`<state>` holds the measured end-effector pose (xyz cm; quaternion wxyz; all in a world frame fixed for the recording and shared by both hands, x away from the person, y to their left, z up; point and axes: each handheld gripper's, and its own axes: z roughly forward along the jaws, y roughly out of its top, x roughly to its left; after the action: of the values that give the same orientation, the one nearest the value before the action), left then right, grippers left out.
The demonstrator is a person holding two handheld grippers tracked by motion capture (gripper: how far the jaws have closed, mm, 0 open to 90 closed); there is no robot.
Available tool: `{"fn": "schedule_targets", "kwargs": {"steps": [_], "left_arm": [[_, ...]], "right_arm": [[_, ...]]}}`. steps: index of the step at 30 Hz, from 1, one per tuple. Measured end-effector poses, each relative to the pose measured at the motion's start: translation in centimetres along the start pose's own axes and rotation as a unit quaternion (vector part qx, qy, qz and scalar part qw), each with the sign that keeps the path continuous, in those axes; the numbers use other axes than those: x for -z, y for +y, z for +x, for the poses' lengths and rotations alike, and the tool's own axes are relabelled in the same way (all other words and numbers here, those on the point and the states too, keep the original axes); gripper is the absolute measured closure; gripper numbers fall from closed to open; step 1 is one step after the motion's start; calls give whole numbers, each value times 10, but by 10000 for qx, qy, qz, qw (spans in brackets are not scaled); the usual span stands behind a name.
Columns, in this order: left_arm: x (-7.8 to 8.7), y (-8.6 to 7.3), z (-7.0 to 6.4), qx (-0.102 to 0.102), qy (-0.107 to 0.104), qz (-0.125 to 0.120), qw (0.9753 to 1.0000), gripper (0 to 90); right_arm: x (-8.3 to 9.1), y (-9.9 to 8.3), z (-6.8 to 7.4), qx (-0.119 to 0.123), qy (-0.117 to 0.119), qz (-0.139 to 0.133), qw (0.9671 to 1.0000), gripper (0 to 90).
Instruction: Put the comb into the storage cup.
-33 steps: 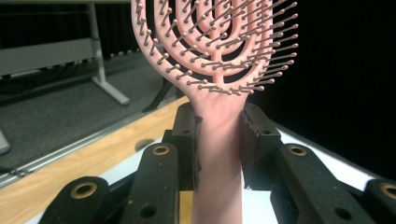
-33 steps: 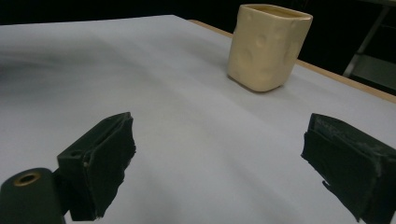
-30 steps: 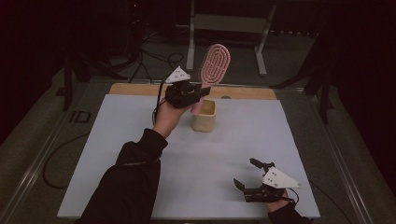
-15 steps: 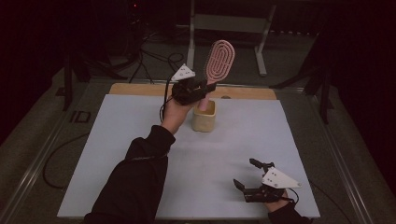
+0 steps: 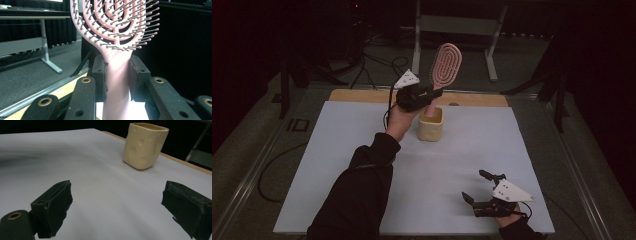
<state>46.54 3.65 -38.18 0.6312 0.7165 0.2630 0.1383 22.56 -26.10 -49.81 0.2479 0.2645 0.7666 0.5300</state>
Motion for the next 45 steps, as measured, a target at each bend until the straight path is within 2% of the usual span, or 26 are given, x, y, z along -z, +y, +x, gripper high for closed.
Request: {"fn": "schedule_targets", "kwargs": {"steps": [4,7,15,18,27,32,38,45], "left_arm": [[-6,-10,4,-102,0,-35,9999,706],[-8,-14,5,-335,93,-99,9993,706],[-12,-24,10,-401,170,-82,9990,706],[-14,-29,12,-386,221,-48,9990,706],[-16,-42,21,-165,225,-78,9996,706],[-18,-49,22,-136,263,-46,9996,705],[-21,-58,20,-126,188,28,9997,704],[-21,-64,17,-241,149,173,9994,701]], "right_arm": [[0,0,0,-1,7,-9,10000,86],[0,0,0,-9,21,-13,10000,85],[0,0,0,12,49,-24,10000,86],[-1,0,0,-4,50,-16,10000,85],[-1,0,0,-25,61,-8,10000,86],[-1,0,1,-14,82,-9,10000,85],[-1,0,0,-9,89,-8,10000,85],[-1,0,1,-28,112,6,9999,85]]}}
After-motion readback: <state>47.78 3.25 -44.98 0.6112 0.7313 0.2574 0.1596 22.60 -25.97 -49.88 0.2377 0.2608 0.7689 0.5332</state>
